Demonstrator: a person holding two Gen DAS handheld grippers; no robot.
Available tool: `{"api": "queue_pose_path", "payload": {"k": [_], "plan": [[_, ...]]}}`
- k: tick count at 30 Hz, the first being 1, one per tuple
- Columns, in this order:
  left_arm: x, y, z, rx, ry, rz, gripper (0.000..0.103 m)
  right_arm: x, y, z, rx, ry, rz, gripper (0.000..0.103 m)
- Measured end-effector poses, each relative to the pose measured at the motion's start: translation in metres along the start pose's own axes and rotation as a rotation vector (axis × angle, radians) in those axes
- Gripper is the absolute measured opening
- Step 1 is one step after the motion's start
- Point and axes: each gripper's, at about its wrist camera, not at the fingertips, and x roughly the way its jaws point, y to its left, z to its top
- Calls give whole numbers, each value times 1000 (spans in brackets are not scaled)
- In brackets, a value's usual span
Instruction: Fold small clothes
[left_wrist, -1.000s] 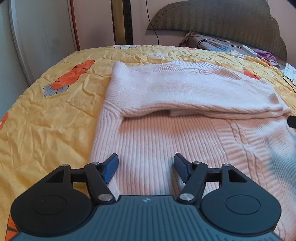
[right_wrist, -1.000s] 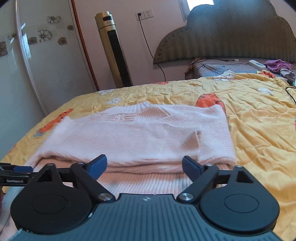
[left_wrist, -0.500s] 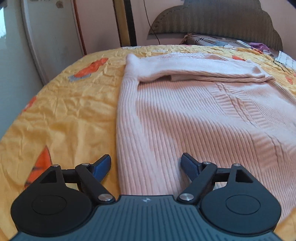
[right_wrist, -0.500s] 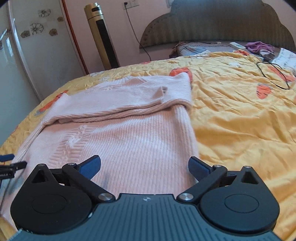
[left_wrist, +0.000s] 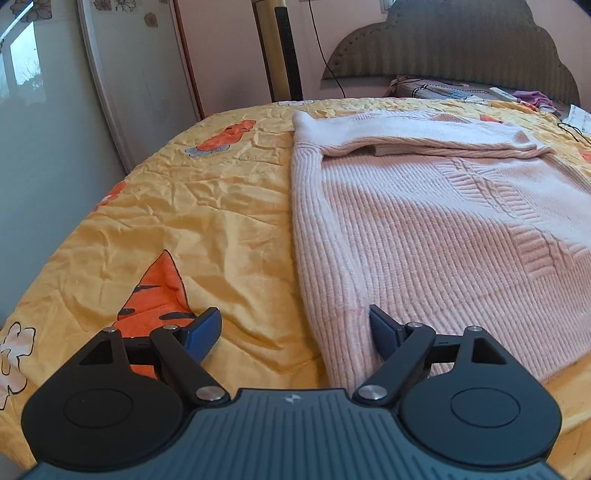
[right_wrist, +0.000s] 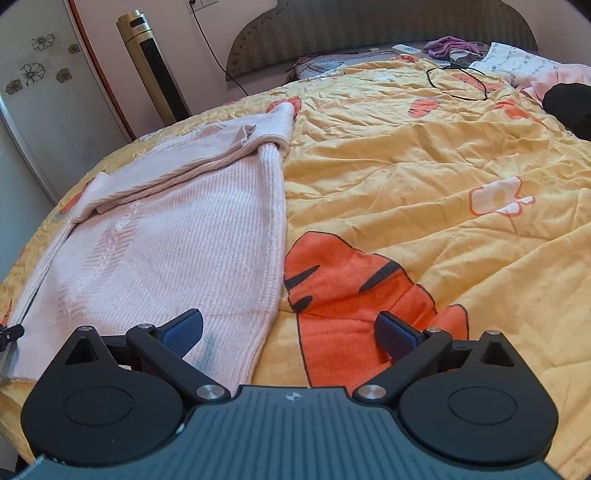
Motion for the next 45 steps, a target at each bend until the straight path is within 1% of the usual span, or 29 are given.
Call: {"api": "queue_pose_path", "payload": {"k": [1, 3, 5, 7, 8, 9, 10, 11, 12, 13, 15, 16, 18, 21, 23, 24, 25, 27, 29, 31, 33, 37, 39, 41, 45], "plan": [[0, -1, -1, -11, 8, -10, 83, -1, 0, -1, 9, 6, 17, 101], [0, -1, -2, -40, 18, -49, 73, 1, 0, -5, 25, 28, 52, 102], [0, 1, -1, -87, 29, -104, 48, 4, 1, -8, 28, 52, 78, 102], [1, 0, 0, -101, 34, -151, 33, 5, 4, -8, 20, 58, 85, 102], [2, -1, 0, -92, 31, -146, 33, 5, 3, -6, 25, 66, 91, 102], [2, -3, 1, -84, 27, -143, 32, 4, 3, -4, 38, 72, 106, 96], [2, -3, 1, -81, 27, -143, 32, 3, 2, -3, 49, 73, 125, 87], [3, -3, 1, -82, 30, -144, 32, 2, 2, -2, 55, 76, 151, 81], [3, -3, 2, -84, 36, -145, 32, 2, 3, -1, 59, 84, 172, 65], [3, -2, 3, -94, 44, -150, 32, 4, 4, -1, 60, 99, 189, 56], [5, 3, 5, -127, 67, -168, 32, 8, 8, -3, 52, 119, 192, 56], [6, 6, 6, -143, 77, -178, 32, 9, 10, -4, 43, 114, 194, 56], [8, 10, 7, -181, 93, -195, 32, 9, 12, -5, 50, 123, 228, 56], [9, 8, 8, -188, 93, -195, 32, 11, 11, -10, 80, 117, 270, 55], [8, 7, 9, -200, 97, -204, 32, 14, 3, -10, 153, 113, 301, 43], [8, 7, 9, -204, 94, -209, 28, 18, -3, -11, 208, 127, 326, 21], [8, 7, 9, -197, 91, -213, 20, 22, -7, -12, 239, 144, 339, 14], [7, 7, 10, -186, 91, -208, 18, 25, -9, -16, 262, 149, 354, 14], [8, 11, 12, -200, 107, -224, 17, 21, -12, -14, 298, 145, 380, 14], [10, 20, 17, -255, 136, -259, 17, 18, -19, -13, 368, 131, 446, 14], [11, 32, 22, -322, 162, -304, 17, 13, -25, -10, 421, 108, 493, 14], [11, 54, 32, -432, 177, -369, 17, 6, -34, 0, 495, 63, 586, 14], [9, 59, 39, -454, 171, -386, 17, 5, -35, 6, 510, 47, 616, 14], [7, 62, 47, -457, 156, -397, 16, 6, -32, 16, 501, 35, 630, 14], [4, 68, 72, -459, 130, -438, 16, 5, -28, 40, 495, 4, 676, 14]]}}
